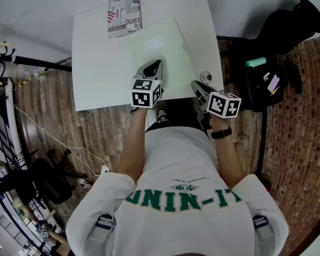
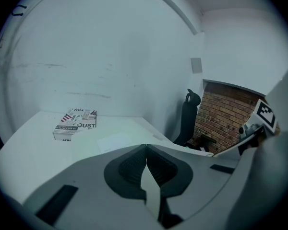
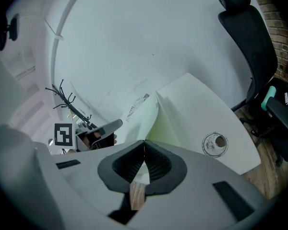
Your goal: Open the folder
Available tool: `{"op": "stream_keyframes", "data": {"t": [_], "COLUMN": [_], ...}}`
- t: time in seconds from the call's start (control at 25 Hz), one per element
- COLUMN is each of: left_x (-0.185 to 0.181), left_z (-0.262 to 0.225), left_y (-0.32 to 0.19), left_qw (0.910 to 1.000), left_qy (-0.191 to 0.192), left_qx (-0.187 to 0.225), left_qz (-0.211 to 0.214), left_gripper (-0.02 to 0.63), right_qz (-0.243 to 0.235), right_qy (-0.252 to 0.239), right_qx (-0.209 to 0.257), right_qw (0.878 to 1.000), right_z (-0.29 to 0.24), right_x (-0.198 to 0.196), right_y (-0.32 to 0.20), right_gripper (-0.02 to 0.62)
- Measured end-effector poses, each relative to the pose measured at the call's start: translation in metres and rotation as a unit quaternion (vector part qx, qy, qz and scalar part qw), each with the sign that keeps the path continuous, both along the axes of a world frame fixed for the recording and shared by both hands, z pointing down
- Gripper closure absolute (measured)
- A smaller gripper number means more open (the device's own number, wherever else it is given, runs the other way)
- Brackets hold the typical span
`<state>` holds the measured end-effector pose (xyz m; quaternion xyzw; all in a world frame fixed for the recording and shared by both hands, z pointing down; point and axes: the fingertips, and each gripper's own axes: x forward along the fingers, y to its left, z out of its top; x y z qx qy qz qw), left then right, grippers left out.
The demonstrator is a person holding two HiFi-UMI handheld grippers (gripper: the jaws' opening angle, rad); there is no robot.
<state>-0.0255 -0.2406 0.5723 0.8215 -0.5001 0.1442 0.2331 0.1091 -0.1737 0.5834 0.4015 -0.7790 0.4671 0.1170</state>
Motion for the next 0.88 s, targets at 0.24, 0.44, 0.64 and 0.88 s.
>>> {"op": "stream_keyframes", "data": {"t": [0.24, 0.44, 0.64, 0.88], "left_x": [0.004, 0.0, 0.002, 0.007], "left_z": [0.001, -0.009, 0.014, 0.054], "left_y": [-0.002, -0.003, -0.006, -0.011], "left_qw": [1.0, 1.0, 0.9994, 0.9945], "left_qy": [0.0, 0.004, -0.008, -0.023], "left_qx": [-0.001, 0.007, -0.027, -0.09], "left_qz": [0.007, 0.002, 0.022, 0.05], "left_gripper": [0.591, 0.591, 0.591, 0.591], "right_qz": [0.01, -0.001, -0.019, -0.034], "right_qy": [-0.025, 0.0, 0.004, 0.008], "right_qx": [0.014, 0.024, 0.028, 0.046], "right_qw": [1.0, 1.0, 0.999, 0.998], "right_z": [-0.009, -0.012, -0.015, -0.028], "right_x": [0.001, 0.006, -0.001, -0.01], "right_y": [-0.003, 0.001, 0.001, 0.001], "right_gripper": [0.578, 0.578, 0.578, 0.578]}}
